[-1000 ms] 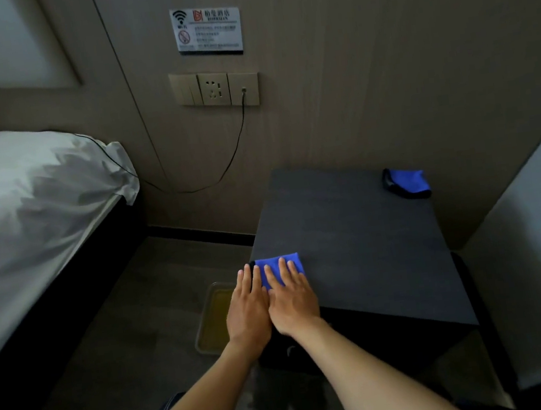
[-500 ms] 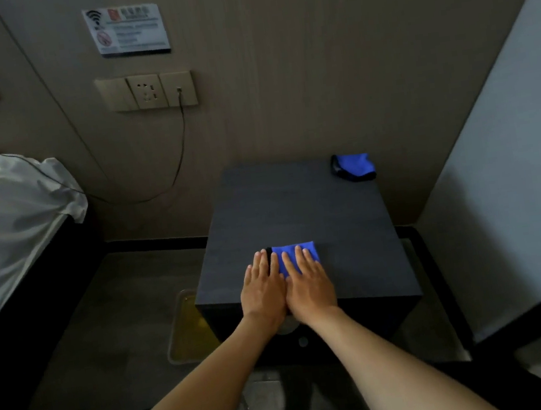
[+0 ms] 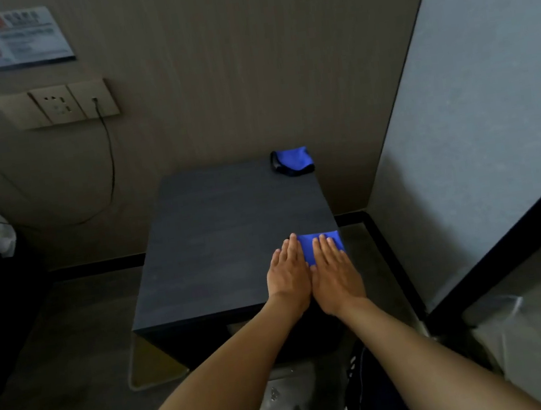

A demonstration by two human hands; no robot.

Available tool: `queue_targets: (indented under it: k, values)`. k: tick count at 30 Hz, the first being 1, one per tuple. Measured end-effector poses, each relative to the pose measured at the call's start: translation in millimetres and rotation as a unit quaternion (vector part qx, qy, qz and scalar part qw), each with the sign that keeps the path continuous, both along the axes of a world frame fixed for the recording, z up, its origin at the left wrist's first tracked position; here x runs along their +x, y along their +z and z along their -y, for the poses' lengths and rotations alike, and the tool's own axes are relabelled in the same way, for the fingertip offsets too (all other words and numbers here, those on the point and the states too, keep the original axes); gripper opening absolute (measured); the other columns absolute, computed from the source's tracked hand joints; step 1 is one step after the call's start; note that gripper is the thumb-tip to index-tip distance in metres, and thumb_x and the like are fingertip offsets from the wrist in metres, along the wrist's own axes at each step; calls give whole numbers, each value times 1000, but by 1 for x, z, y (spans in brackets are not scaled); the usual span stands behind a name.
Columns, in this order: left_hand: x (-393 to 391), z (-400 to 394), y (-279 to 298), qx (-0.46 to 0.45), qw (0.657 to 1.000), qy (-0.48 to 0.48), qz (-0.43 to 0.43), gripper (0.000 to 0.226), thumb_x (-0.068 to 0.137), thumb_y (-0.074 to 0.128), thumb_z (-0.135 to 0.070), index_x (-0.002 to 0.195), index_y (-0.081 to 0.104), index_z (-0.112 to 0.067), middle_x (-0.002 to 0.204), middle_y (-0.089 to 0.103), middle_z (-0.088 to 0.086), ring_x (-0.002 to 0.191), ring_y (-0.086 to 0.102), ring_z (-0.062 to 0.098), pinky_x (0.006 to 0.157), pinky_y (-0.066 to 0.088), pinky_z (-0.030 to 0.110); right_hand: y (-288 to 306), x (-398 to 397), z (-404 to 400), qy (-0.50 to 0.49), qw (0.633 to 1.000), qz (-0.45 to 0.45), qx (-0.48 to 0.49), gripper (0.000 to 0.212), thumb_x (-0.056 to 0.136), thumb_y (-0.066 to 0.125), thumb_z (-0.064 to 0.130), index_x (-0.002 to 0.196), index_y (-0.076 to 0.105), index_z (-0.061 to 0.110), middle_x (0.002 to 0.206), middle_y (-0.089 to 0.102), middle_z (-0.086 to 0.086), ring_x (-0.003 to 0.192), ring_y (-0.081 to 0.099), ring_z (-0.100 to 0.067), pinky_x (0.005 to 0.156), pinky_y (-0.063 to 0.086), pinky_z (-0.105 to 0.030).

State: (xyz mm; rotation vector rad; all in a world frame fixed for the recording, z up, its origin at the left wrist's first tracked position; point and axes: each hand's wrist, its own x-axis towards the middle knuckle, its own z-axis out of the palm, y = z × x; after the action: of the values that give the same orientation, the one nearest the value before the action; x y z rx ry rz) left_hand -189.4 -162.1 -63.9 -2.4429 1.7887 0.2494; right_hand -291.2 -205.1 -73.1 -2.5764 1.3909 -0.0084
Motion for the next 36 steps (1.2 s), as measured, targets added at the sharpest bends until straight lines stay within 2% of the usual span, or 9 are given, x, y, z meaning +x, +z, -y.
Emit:
queue_targets:
  k: [4, 9, 24, 31, 36]
  values:
    - [-3, 19, 0, 0, 1000, 0, -14, 69, 105, 32, -34, 155, -7, -6, 164, -13, 10, 152, -4, 22, 124, 6, 38, 0, -3, 20, 1, 1000, -15, -6, 60, 106, 13, 36, 157, -5, 9, 166, -7, -7, 153, -8, -20, 123, -4, -36]
    - [12, 52, 2, -17, 999, 14, -36, 61, 107, 19, -33, 155, -6, -5, 165, -11, 8, 153, -2, 20, 124, 5, 36, 3, 14, 55, 5, 1000, -24, 8, 61, 106, 14, 36, 157, -4, 8, 166, -7, -8, 153, -8, -20, 124, 0, -38]
    - [91, 146, -6, -31, 999, 39, -19, 59, 107, 15, -34, 156, -5, -8, 165, -10, 5, 153, -1, 19, 124, 5, 36, -2, 96, 157, 16, 999, -30, 6, 63, 105, 13, 40, 157, -2, 8, 166, -7, -7, 153, -8, -19, 124, -1, -38]
    - [105, 163, -2, -15, 999, 44, -7, 59, 107, 15, -33, 155, -5, -7, 165, -9, 6, 153, 0, 20, 124, 5, 37, 6, 109, 173, 29, 999, -29, 18, 63, 105, 13, 40, 157, -2, 9, 166, -7, -8, 153, -8, -20, 124, -1, -38]
    - [94, 137, -3, -16, 999, 41, -13, 59, 107, 15, -32, 156, -4, -6, 165, -8, 7, 153, 2, 20, 124, 6, 37, 6, 98, 148, 25, 999, -38, 21, 63, 105, 13, 41, 157, -3, 9, 166, -8, -8, 153, -8, -20, 124, -1, -39]
